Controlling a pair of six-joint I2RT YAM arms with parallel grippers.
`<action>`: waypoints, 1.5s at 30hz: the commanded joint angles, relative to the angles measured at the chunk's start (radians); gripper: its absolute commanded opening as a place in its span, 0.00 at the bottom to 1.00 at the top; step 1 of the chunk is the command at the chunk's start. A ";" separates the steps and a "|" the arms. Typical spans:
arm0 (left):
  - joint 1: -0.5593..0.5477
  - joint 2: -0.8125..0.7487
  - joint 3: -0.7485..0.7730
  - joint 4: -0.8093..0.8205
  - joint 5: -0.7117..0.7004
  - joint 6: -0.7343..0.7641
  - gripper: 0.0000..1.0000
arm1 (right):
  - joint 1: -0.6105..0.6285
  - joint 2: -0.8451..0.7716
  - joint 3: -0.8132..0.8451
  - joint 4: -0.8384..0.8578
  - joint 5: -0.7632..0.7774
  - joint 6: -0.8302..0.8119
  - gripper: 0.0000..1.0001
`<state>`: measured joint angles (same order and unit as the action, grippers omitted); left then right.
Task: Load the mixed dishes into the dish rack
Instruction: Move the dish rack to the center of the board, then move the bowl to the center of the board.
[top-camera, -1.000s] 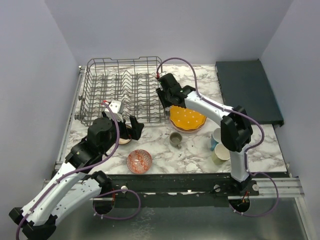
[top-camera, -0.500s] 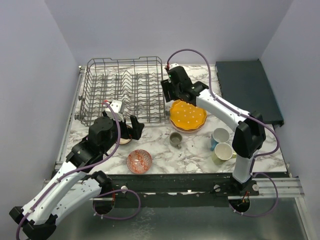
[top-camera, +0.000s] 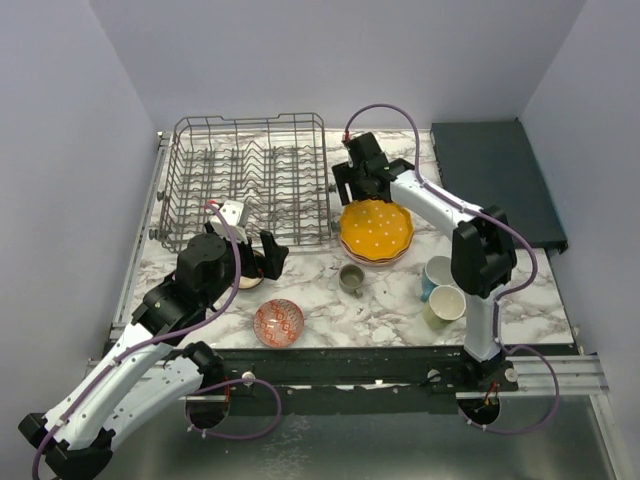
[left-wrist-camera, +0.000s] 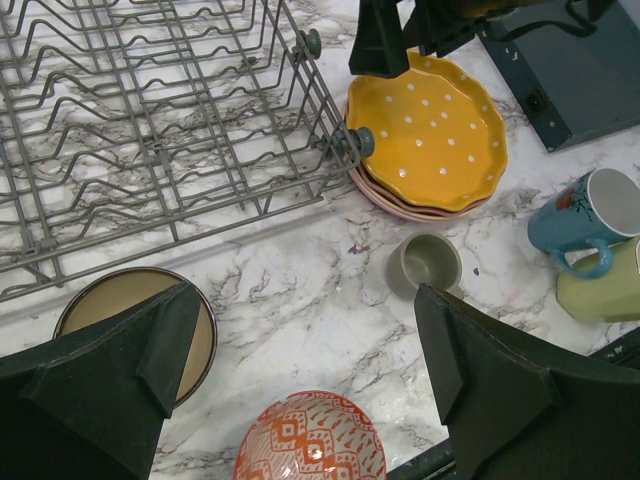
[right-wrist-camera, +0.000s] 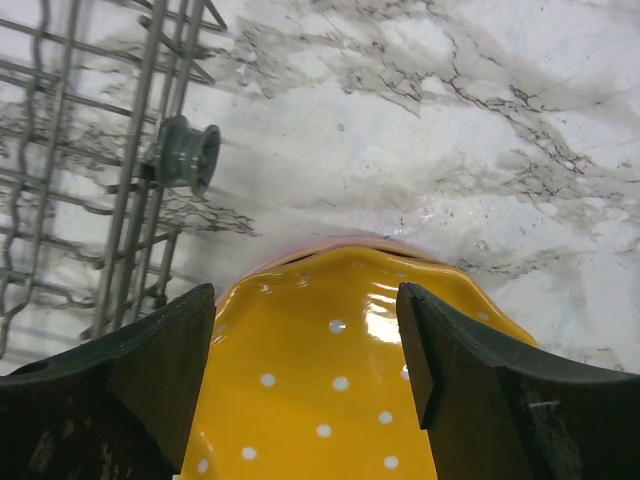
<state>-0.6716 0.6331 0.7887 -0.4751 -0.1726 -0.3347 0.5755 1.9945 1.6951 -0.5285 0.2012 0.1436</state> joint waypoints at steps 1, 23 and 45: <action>-0.002 -0.013 -0.013 -0.012 -0.016 0.006 0.99 | -0.015 0.057 0.029 0.027 -0.045 -0.037 0.80; -0.001 -0.015 -0.013 -0.013 -0.016 0.006 0.99 | -0.033 0.183 0.043 0.073 -0.134 -0.133 0.85; 0.000 -0.013 -0.013 -0.012 -0.011 0.006 0.99 | -0.034 0.138 -0.093 -0.068 -0.193 -0.219 0.85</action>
<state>-0.6716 0.6266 0.7887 -0.4751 -0.1726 -0.3347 0.5430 2.1571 1.6825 -0.4534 0.0475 -0.0814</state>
